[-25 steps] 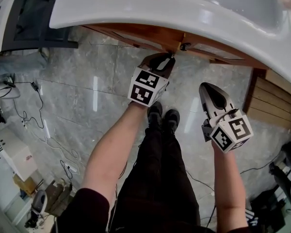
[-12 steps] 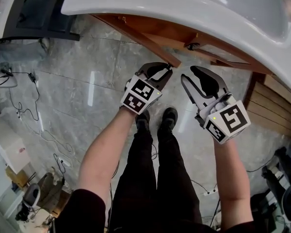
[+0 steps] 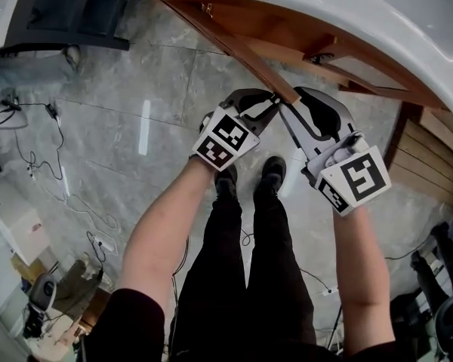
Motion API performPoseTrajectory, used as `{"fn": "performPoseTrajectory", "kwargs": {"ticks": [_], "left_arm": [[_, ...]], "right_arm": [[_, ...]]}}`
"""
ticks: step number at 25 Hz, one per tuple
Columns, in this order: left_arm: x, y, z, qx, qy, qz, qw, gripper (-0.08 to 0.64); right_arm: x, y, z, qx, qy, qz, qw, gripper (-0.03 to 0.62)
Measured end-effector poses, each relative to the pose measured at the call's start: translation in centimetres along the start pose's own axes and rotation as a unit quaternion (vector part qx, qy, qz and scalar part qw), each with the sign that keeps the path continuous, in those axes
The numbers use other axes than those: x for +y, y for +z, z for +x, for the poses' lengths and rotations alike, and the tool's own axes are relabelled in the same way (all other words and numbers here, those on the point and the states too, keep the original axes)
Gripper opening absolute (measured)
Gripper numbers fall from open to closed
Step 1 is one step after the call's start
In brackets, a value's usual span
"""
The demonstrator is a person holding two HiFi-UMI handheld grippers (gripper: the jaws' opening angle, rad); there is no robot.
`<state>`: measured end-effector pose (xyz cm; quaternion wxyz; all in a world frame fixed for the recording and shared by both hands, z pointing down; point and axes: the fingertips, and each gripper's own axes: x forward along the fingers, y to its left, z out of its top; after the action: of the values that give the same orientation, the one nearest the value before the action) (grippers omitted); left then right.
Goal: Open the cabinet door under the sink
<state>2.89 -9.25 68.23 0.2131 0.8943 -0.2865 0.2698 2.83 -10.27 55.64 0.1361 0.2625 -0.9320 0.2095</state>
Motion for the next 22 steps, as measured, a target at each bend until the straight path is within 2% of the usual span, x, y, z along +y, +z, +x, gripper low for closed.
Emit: {"fn": "performPoseTrajectory", "kwargs": {"ticks": [5, 9, 16, 22], "left_arm": [[-0.2, -0.7, -1.3, 0.008, -0.008, 0.017, 0.9998, 0.092], [-0.5, -1.3, -2.6, 0.015, 0.035, 0.026, 0.9989, 0.108], [0.3, -2.0, -8.0, -0.02, 0.066, -0.006, 0.9976, 0.121], [3.9, -5.8, -14.5, -0.028, 0.129, -0.047, 0.9901, 0.074]], "right_arm": [[1.7, 0.0, 0.1, 0.002, -0.008, -0.013, 1.0, 0.123], [3.1, -0.2, 0.1, 0.012, -0.008, -0.015, 1.0, 0.109], [6.4, -0.9, 1.0, 0.03, -0.002, -0.013, 0.999, 0.11], [11.4, -2.4, 3.3, 0.04, 0.016, -0.002, 0.999, 0.115]]}}
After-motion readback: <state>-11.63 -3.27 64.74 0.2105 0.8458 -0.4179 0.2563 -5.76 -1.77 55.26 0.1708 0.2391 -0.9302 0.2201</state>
